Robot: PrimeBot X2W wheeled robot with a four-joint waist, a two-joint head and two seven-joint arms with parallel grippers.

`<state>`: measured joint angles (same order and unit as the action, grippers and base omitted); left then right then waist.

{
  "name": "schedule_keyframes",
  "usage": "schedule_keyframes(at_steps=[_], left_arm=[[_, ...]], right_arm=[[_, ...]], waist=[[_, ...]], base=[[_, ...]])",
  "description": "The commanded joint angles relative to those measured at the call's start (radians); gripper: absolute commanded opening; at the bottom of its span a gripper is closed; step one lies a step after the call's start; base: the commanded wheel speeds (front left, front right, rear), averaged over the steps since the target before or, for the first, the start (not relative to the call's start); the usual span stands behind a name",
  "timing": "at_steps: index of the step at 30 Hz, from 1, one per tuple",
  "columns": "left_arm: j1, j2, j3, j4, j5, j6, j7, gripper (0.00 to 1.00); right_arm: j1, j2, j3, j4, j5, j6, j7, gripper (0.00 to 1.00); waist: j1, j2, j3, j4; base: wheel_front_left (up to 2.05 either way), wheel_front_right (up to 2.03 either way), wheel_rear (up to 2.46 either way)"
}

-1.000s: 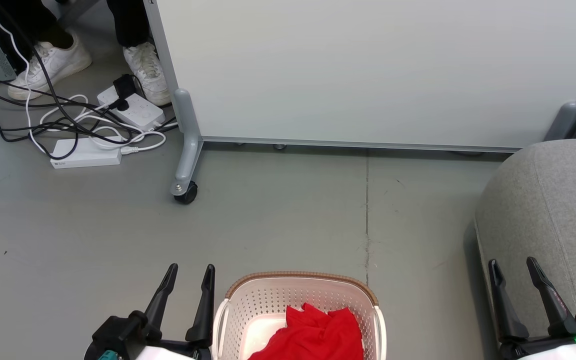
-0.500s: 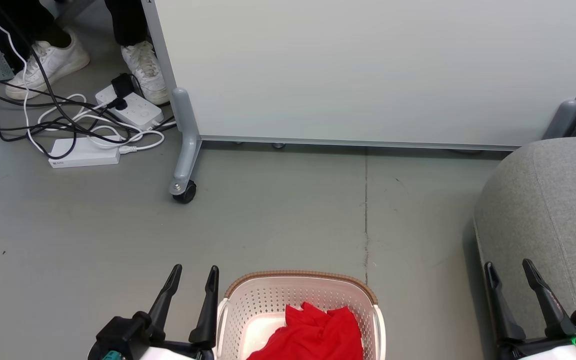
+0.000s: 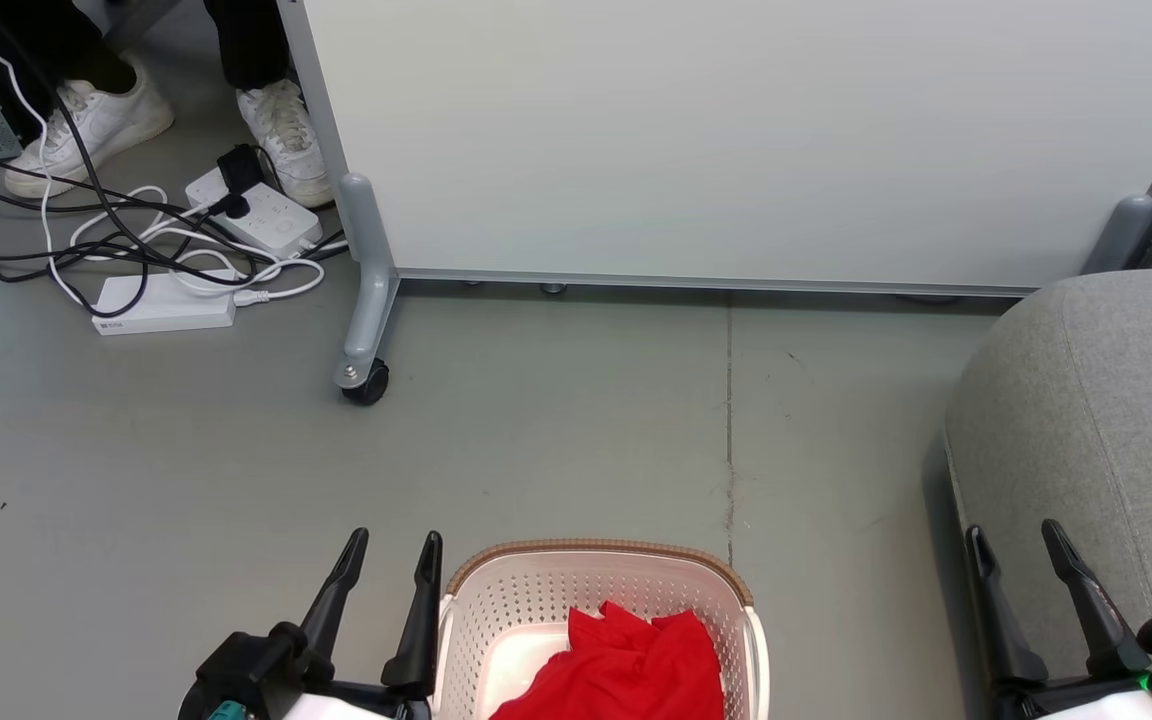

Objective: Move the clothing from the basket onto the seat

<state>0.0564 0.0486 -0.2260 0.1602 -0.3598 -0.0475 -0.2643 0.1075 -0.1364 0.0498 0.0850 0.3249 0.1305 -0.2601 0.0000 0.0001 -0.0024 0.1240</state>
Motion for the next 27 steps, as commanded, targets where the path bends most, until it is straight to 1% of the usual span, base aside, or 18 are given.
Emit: schedule_keyframes(at_steps=[1,10,14,17,20,22,25,27], left_arm=[[-0.011,0.004,0.0,-0.002,0.005,-0.002,-0.001,1.0],[-0.007,0.004,-0.004,-0.003,0.008,-0.003,-0.001,1.0],[-0.008,0.003,-0.007,-0.004,0.004,0.002,-0.001,1.0],[-0.019,0.003,-0.023,0.0,0.026,-0.004,-0.001,1.0],[-0.045,0.003,-0.06,0.001,0.055,-0.003,-0.001,1.0],[-0.066,0.004,-0.082,0.005,0.062,0.011,-0.001,1.0],[-0.119,0.004,-0.121,0.025,0.071,0.031,-0.001,1.0],[-0.16,0.004,-0.152,0.058,0.074,0.048,-0.001,1.0]], right_arm=[[-0.003,-0.006,0.003,0.004,-0.005,0.001,-0.004,1.0],[-0.005,-0.008,0.007,0.003,-0.002,0.001,-0.004,1.0],[-0.018,-0.037,0.034,-0.006,-0.041,0.001,-0.004,1.0],[-0.025,-0.048,0.032,-0.011,-0.043,0.001,-0.004,1.0],[-0.054,-0.065,0.012,-0.027,-0.038,0.001,-0.004,1.0],[-0.074,-0.077,-0.003,-0.039,-0.033,0.001,-0.004,1.0],[-0.12,-0.07,-0.054,-0.061,0.015,0.001,-0.004,1.0],[-0.155,-0.089,-0.061,-0.071,0.023,0.001,-0.004,1.0]], waist=[[0.0,-0.0001,0.0,0.0],[0.0,-0.0001,0.005,-0.002],[0.0,-0.0001,0.016,-0.008],[0.0,-0.0001,0.032,-0.015],[0.0,-0.0001,0.076,-0.029],[0.0,-0.0001,0.119,-0.04],[0.0,-0.0001,0.206,-0.063],[0.0,-0.0001,0.269,-0.082]], base=[[0.0,0.0,0.0],[0.0,0.0,0.0],[0.0,0.0,0.0],[0.0,0.0,0.0],[0.0,0.0,0.0],[0.0,0.0,0.0],[0.0,0.0,0.0],[0.0,0.0,0.0]])
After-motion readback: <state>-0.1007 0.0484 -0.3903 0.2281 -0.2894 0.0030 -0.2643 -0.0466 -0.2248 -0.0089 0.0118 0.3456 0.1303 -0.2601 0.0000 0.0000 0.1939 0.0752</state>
